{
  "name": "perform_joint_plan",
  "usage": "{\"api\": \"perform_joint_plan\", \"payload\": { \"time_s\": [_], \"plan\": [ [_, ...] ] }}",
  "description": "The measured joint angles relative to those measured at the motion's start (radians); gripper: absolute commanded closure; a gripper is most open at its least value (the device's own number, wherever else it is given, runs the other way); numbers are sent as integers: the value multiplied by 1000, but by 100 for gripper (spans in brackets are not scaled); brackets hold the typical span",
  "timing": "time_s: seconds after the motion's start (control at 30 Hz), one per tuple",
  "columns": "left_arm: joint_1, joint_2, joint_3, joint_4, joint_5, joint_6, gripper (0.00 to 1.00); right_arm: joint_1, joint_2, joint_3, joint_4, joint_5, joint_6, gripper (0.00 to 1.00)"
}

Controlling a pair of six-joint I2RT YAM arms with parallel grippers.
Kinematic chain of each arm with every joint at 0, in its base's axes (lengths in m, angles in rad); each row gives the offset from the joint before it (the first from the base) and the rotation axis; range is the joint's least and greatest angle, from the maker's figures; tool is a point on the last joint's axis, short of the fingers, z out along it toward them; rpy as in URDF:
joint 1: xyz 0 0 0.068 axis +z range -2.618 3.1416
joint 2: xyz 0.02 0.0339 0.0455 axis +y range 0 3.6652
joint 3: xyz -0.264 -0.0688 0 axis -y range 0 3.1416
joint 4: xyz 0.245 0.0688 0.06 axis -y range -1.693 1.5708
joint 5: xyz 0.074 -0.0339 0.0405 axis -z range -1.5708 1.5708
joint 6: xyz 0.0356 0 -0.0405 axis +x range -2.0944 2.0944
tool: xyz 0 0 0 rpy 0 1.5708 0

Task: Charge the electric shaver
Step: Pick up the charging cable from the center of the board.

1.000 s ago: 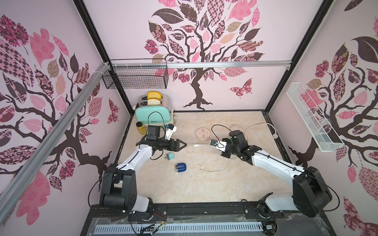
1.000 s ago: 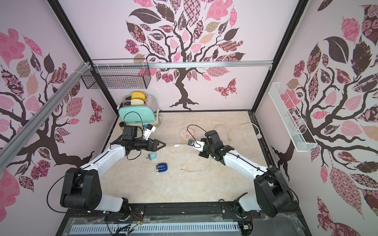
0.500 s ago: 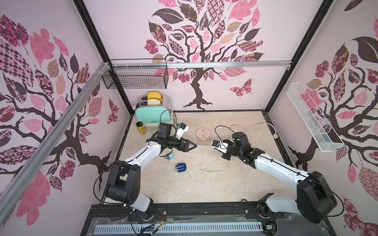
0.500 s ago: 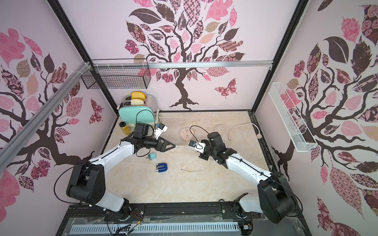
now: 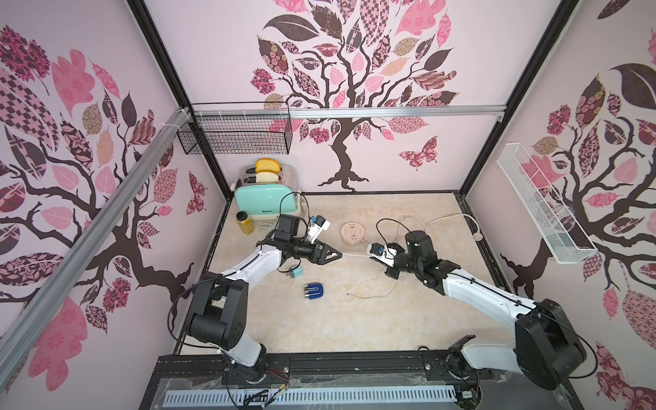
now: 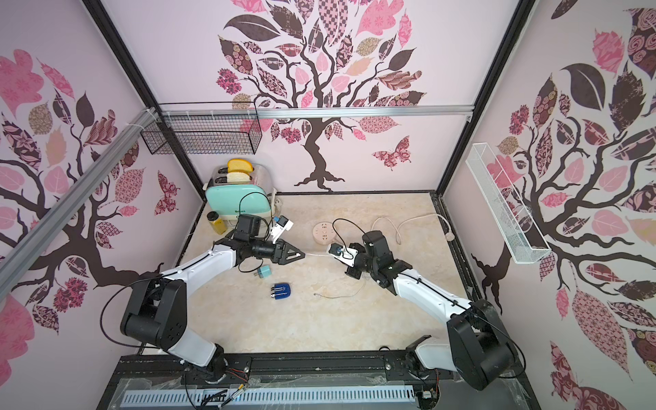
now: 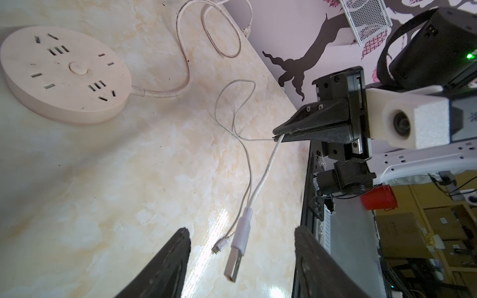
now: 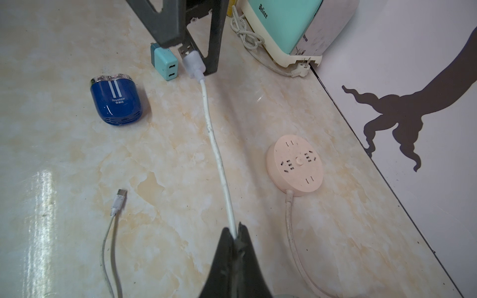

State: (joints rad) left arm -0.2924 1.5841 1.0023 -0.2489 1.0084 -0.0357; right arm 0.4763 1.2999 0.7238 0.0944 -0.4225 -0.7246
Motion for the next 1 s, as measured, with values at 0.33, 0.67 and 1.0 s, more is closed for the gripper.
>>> {"api": "perform_joint_plan", "payload": {
  "time_s": [0.33,0.67,1.0],
  "plan": [
    [0,14,8,-55,40,47,64,-13,0,0,16,-19,19,100],
    [0,48,44,-91,71,69,57,-13,0,-1,20,-28,21,100],
    [0,48,59,-138,87,107,73,-13,0,-5,8,-27,12,100]
  ]
}}
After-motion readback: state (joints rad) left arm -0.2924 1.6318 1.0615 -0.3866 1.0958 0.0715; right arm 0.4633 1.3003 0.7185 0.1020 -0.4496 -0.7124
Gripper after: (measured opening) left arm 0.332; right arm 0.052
